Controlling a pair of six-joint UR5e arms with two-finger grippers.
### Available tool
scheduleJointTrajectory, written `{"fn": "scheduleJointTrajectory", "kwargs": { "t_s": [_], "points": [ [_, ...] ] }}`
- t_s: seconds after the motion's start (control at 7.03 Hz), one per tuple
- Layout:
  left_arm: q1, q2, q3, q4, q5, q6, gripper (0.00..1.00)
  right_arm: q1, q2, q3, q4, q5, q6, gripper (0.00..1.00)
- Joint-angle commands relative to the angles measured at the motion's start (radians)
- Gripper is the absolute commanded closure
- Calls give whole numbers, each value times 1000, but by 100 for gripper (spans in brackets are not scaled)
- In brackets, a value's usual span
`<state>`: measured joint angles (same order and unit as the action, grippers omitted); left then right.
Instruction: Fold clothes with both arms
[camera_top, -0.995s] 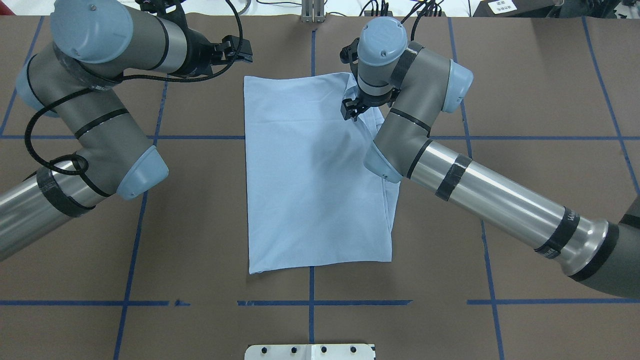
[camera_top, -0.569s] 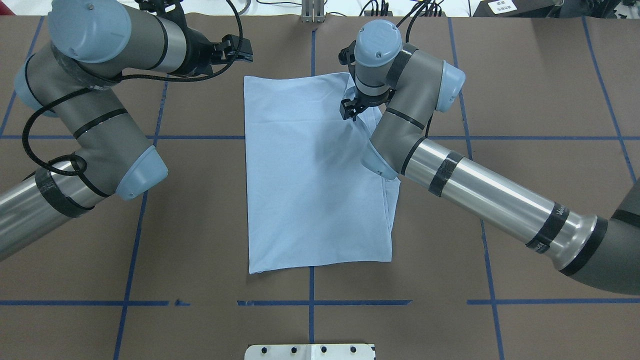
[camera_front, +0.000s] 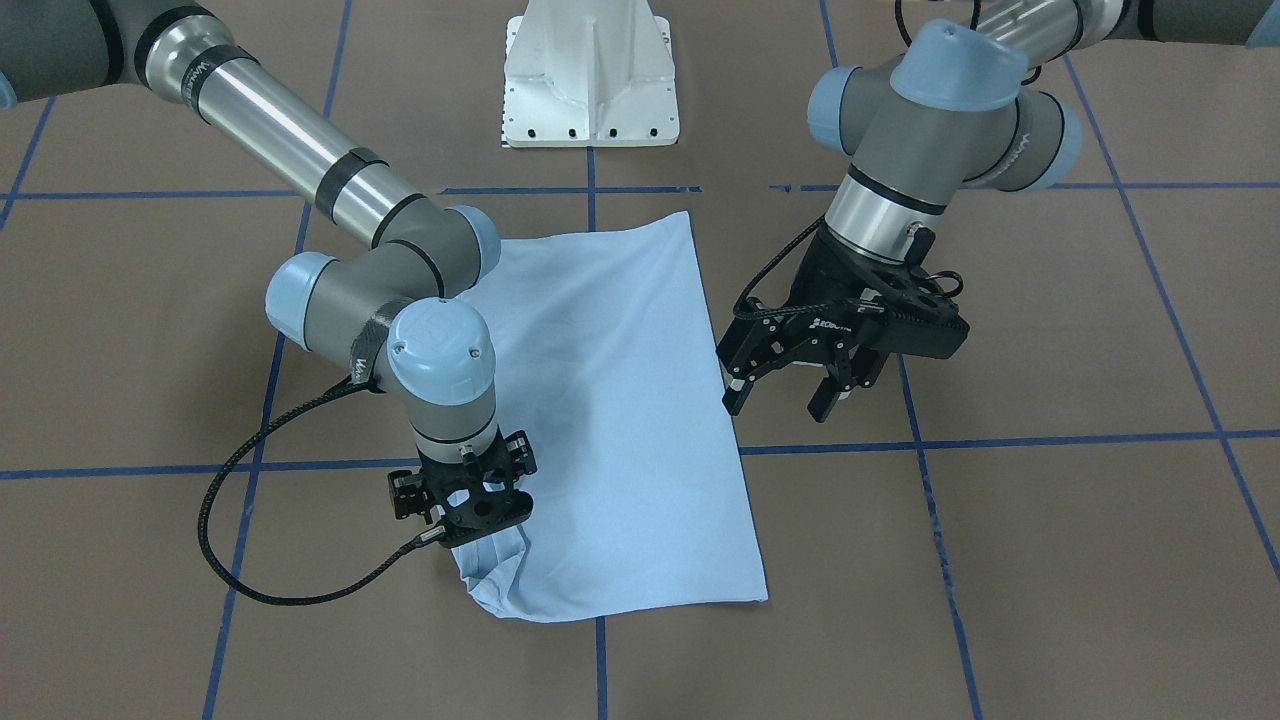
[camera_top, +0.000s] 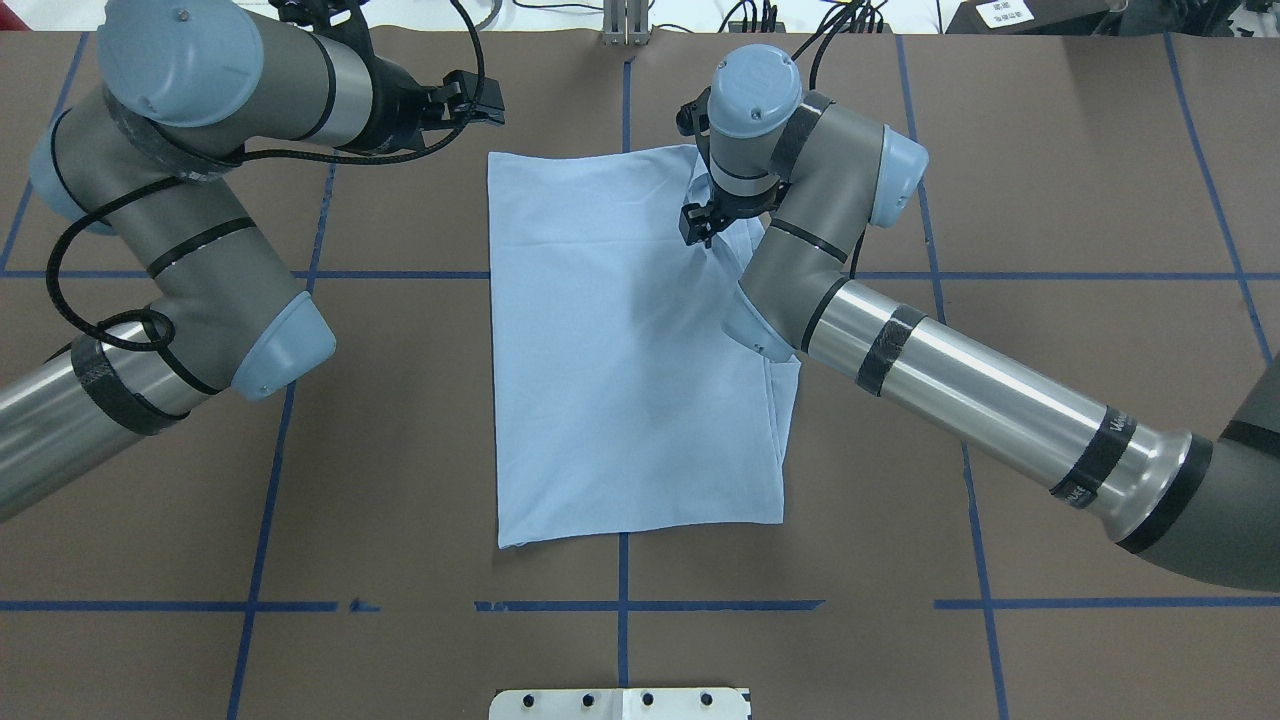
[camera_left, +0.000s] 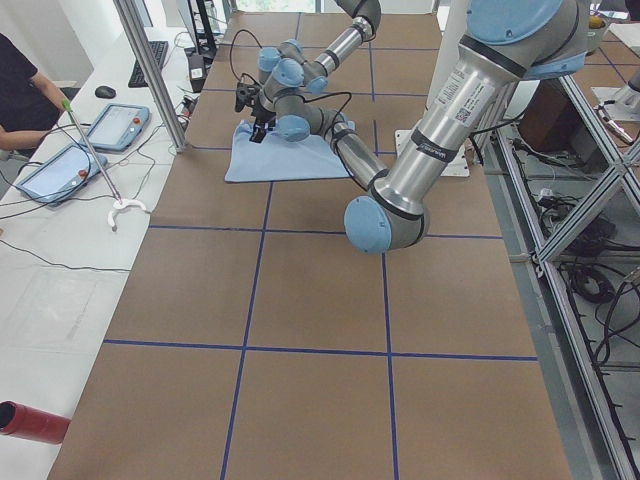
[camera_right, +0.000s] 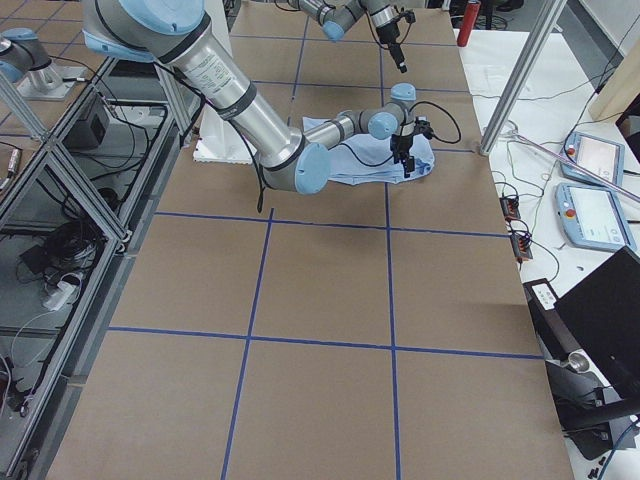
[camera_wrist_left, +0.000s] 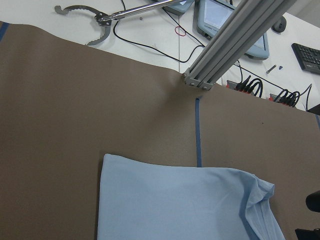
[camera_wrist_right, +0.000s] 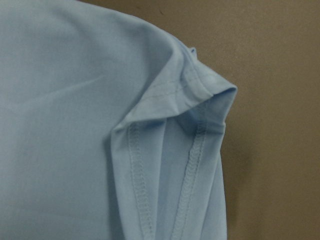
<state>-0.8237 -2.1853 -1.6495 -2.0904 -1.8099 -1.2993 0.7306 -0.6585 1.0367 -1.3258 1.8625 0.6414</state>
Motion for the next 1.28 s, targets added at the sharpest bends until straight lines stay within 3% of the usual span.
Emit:
{"fn": "scheduleJointTrajectory", "kwargs": {
  "t_s": [0.0, 0.57, 0.85, 1.0, 1.14],
  "points": [
    [0, -1, -4, 0, -2, -2, 0, 0, -3, -18, 0, 0, -11, 0],
    [2, -5, -6, 0, -2, -12, 0, 104, -4, -115, 3, 0, -57, 0],
    [2, -4, -6, 0, -2, -8, 0, 119, 43, -112, 2, 18, -54, 0],
    [3, -4, -10, 1, -8, -12, 0, 131, 46, -60, 0, 65, -51, 0],
    [5, 21, -36, 15, -119, -20, 0, 139, 1, 48, -15, 126, -48, 0]
  ]
}}
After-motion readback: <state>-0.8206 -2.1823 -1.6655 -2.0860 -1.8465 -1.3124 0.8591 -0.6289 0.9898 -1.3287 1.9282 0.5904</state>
